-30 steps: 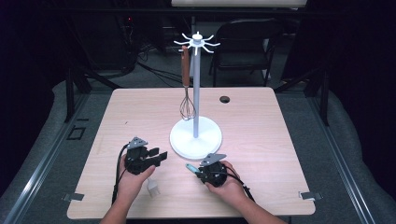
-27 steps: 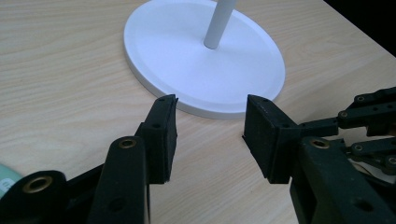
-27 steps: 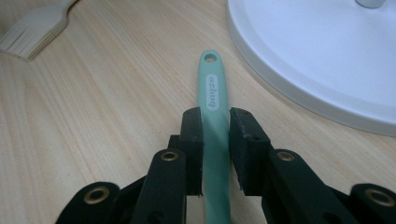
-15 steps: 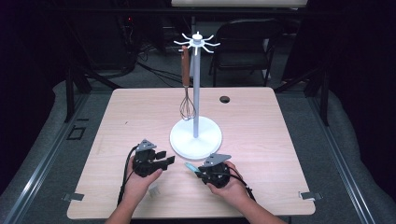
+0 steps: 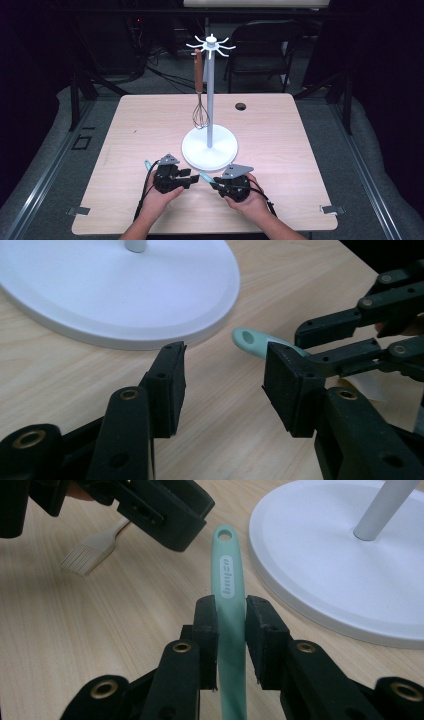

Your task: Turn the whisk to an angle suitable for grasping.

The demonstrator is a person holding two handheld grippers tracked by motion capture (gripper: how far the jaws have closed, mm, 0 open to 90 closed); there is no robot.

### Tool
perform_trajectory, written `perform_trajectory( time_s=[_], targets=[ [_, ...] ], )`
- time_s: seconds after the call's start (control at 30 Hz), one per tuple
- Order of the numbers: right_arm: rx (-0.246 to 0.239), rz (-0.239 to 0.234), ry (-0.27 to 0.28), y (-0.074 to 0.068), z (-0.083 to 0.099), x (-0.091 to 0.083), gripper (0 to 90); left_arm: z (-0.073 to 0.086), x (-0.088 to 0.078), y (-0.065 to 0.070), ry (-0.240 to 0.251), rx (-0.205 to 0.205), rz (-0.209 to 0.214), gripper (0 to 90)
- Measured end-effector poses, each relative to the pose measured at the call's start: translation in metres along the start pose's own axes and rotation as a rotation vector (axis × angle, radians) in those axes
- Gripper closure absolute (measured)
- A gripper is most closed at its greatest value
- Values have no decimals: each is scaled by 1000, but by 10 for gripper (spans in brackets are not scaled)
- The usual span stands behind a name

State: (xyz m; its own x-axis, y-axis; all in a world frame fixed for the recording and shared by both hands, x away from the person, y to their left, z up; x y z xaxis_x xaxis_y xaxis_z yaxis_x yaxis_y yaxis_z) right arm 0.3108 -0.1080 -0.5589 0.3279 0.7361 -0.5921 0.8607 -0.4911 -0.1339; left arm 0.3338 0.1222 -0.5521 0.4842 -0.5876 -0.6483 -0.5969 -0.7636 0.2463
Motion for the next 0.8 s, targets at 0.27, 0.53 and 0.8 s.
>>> perform_trajectory(
  time_s=[0.27,0.53,0.8],
  targets=[
    [2,5,14,-1,0,-2,754,-3,3,10,1,-3,73,523],
    [0,-3,21,-3,0,-4,751,-2,7,15,-10,5,99,526],
    [24,-24,-11,0,3,-4,655,-3,7,15,-5,0,106,525]
  ],
)
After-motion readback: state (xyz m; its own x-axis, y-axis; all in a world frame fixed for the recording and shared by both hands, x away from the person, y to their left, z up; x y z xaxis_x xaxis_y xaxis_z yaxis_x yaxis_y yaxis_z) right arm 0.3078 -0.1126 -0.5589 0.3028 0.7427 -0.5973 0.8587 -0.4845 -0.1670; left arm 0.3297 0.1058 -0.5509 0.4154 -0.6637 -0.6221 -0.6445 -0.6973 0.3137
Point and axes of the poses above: each handheld gripper's, and its own axes: x roughly forward along the jaws, z roughly out of its underside, y roughly to its right, the point moved 1 cm from there along x, roughly forward along the jaws, and after that the axes turned 9 degrees about -z, right-handed, at the moved point
